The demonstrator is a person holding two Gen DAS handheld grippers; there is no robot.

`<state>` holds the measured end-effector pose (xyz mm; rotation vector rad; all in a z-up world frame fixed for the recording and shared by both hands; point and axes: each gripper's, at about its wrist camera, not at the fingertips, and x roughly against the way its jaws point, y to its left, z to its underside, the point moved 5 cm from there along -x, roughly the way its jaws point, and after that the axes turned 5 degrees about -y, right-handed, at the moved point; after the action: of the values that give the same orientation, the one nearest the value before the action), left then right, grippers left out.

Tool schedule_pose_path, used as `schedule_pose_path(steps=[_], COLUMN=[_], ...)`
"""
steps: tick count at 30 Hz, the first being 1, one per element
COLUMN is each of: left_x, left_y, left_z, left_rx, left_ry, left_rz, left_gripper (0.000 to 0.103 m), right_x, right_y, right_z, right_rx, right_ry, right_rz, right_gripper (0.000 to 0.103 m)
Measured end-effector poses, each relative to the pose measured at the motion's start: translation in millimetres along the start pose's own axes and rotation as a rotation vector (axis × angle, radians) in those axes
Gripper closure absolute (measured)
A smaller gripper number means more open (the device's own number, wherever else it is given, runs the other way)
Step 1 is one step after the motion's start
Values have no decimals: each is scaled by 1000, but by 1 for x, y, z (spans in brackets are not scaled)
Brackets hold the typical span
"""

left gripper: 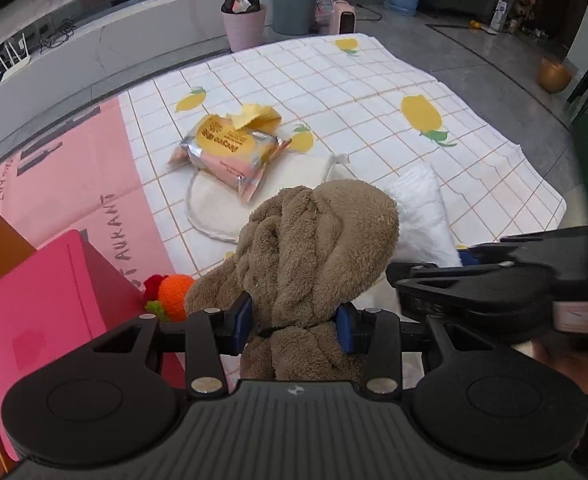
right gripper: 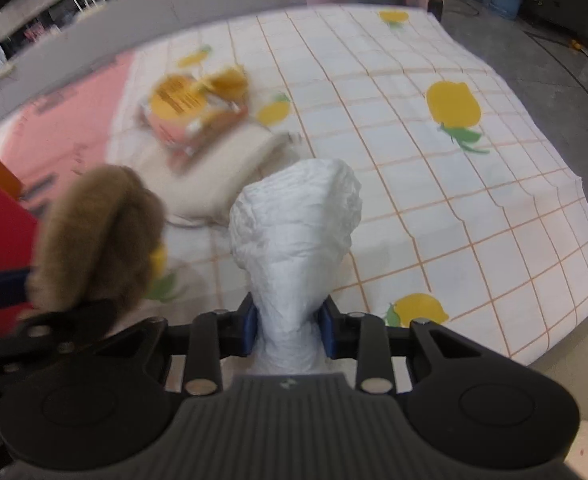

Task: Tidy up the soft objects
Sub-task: 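Lift both held items and carry them over the orange box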

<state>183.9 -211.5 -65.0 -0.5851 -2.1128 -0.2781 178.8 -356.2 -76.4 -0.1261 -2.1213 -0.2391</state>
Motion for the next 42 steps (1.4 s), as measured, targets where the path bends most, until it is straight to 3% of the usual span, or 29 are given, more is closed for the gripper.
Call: schedule_pose_path(steps=[10,13,16,22,25,32,35,39,42], left_x=[57,83,112,169,174,133,108,77,65], left_y=[36,65,102,202,243,316,340,361,367], left_z=[-15,-21,-28,-26,-14,22,36,51,51], left_rx=[39,75,125,289,335,448,512,539,541], left_ry=[-120,-182,-241,-350,-358,-257,-205,-128,-106], left_rz=[10,-26,-61,-146,-191,-271,-250,-234,-297], left_gripper=[56,56,56,56,56,56,56,56,56], right_x=[81,114,143,170,165,103,66,25,20], right_y=[33,68,111,212,268,362,385,394,393], right_z=[-28,-43,-56,-70,-66,-50,-45,-44,-39], right_rx=[18,86,131,272,379,514,543,594,608], right_ry=[-198,-301,-398,-492,-482,-372,-307,-264,-259], right_rz=[6,16,-30,-111,-187,-306,-336,-272,-280], right_gripper=[79,79,79,79,79,79,79,79,79])
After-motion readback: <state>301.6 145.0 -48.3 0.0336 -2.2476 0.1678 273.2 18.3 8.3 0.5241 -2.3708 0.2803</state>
